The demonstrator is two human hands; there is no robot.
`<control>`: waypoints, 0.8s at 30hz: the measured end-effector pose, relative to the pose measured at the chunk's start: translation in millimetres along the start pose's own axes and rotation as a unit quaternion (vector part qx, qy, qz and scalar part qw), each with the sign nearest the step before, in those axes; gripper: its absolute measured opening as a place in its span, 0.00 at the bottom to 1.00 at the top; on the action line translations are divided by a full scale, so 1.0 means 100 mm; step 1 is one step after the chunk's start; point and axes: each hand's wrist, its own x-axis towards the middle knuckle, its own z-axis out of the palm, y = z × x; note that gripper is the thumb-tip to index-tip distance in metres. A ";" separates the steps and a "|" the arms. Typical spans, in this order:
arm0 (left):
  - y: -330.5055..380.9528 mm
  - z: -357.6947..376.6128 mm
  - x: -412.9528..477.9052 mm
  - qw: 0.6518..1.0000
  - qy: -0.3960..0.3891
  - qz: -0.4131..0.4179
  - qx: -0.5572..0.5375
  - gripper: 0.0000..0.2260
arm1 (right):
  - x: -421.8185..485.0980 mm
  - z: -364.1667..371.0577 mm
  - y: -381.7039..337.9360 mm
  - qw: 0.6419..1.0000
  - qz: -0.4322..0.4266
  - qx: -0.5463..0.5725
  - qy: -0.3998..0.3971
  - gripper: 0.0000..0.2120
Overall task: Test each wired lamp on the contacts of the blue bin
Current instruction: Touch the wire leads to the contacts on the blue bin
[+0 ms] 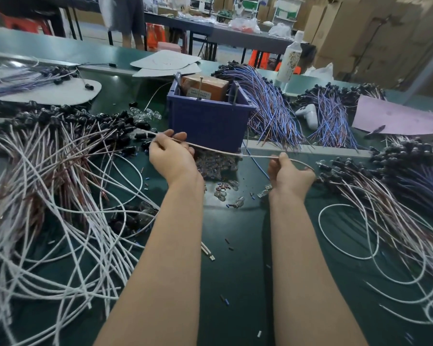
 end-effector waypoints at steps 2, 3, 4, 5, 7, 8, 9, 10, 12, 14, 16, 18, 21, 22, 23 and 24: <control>-0.02 -0.01 0.00 0.998 0.006 0.030 0.054 0.12 | 0.02 -0.03 0.01 0.999 -0.028 -0.046 0.007 0.29; -0.03 -0.02 0.00 0.997 0.004 0.039 0.064 0.11 | 0.02 -0.04 0.01 0.997 -0.046 -0.065 0.010 0.28; -0.04 -0.02 -0.01 0.997 -0.001 0.045 0.068 0.09 | 0.02 -0.05 0.01 0.994 -0.064 -0.082 0.012 0.27; -0.05 -0.02 -0.01 0.996 -0.003 0.052 0.072 0.07 | 0.02 -0.07 0.01 0.992 -0.083 -0.095 0.014 0.26; -0.05 -0.02 -0.03 0.995 -0.002 0.061 0.081 0.06 | 0.02 -0.08 0.01 0.987 -0.116 -0.114 0.011 0.21; -0.04 -0.02 -0.04 0.995 0.000 0.064 0.081 0.08 | 0.02 -0.08 0.02 0.983 -0.129 -0.128 0.007 0.17; -0.04 -0.02 -0.03 0.995 0.003 0.069 0.079 0.08 | 0.03 -0.09 0.02 0.979 -0.139 -0.148 0.005 0.12; -0.03 -0.02 -0.01 0.994 0.006 0.073 0.077 0.08 | 0.04 -0.09 0.02 0.974 -0.148 -0.171 0.008 0.07; -0.01 -0.03 0.01 0.994 0.018 0.077 0.082 0.08 | 0.07 -0.10 0.04 0.966 -0.162 -0.202 0.026 0.07; 0.00 -0.04 0.02 0.993 0.030 0.076 0.083 0.09 | 0.09 -0.10 0.05 0.967 -0.162 -0.190 0.040 0.08; 0.02 -0.04 0.04 0.993 0.043 0.082 0.072 0.11 | 0.11 -0.09 0.05 0.976 -0.149 -0.154 0.048 0.08; 0.06 -0.06 0.09 0.993 0.062 0.091 0.042 0.12 | 0.13 -0.09 0.04 0.980 -0.142 -0.124 0.061 0.08; 0.13 -0.09 0.20 0.994 0.069 0.082 0.008 0.13 | 0.14 -0.10 0.02 0.986 -0.130 -0.076 0.070 0.08; 0.16 -0.09 0.20 0.995 0.063 0.080 0.005 0.13 | 0.13 -0.09 0.01 0.988 -0.124 -0.058 0.068 0.08; 0.17 -0.08 0.18 0.996 0.055 0.076 -0.005 0.13 | 0.12 -0.09 0.00 0.990 -0.118 -0.042 0.066 0.10; 0.18 -0.07 0.14 0.996 0.044 0.070 -0.024 0.12 | 0.11 -0.08 0.00 0.991 -0.113 -0.027 0.063 0.11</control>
